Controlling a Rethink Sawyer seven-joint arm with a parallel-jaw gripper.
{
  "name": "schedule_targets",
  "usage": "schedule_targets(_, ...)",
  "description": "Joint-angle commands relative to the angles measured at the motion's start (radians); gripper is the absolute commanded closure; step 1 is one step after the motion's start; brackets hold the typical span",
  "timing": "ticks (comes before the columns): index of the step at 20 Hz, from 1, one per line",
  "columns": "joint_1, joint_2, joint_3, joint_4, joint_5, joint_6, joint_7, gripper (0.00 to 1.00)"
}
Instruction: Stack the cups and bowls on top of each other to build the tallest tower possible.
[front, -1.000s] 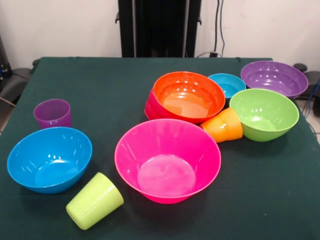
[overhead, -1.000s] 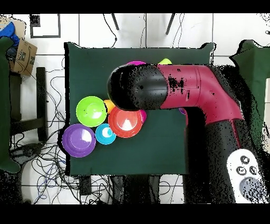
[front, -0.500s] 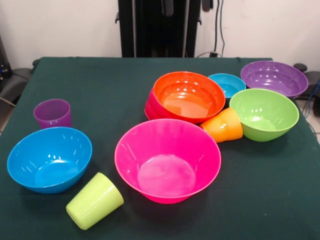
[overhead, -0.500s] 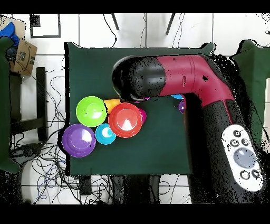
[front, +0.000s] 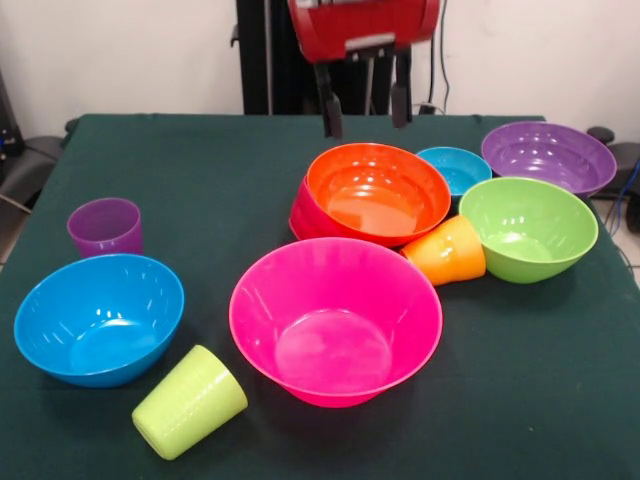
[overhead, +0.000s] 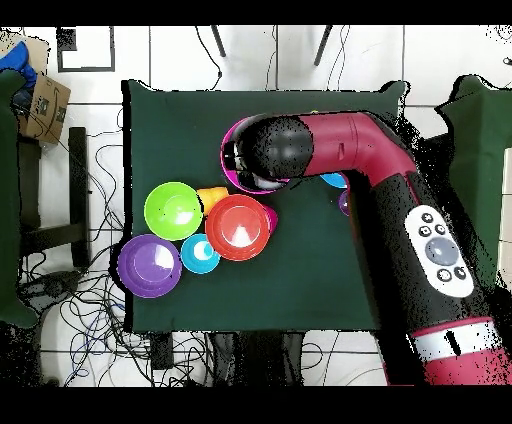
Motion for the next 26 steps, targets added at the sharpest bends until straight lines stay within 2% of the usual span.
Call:
schedule_targets(1,0.016,0.111,0.035,-0.036,-0.127,-0.055,-0.272,0.0)
schedule_targets(6,0.011,0.126,0.047,-0.035,-0.148,-0.091,-0.242,0.0)
schedule_targets(9,0.006,0.137,0.059,-0.046,-0.141,-0.075,-0.241,0.0)
schedule_targets(19,0.012,0.085,0.08,-0.055,-0.117,-0.018,-0.216,0.0)
schedule_targets(26,0.016,0.077,0.075,-0.044,-0.144,-0.062,-0.182,0.0)
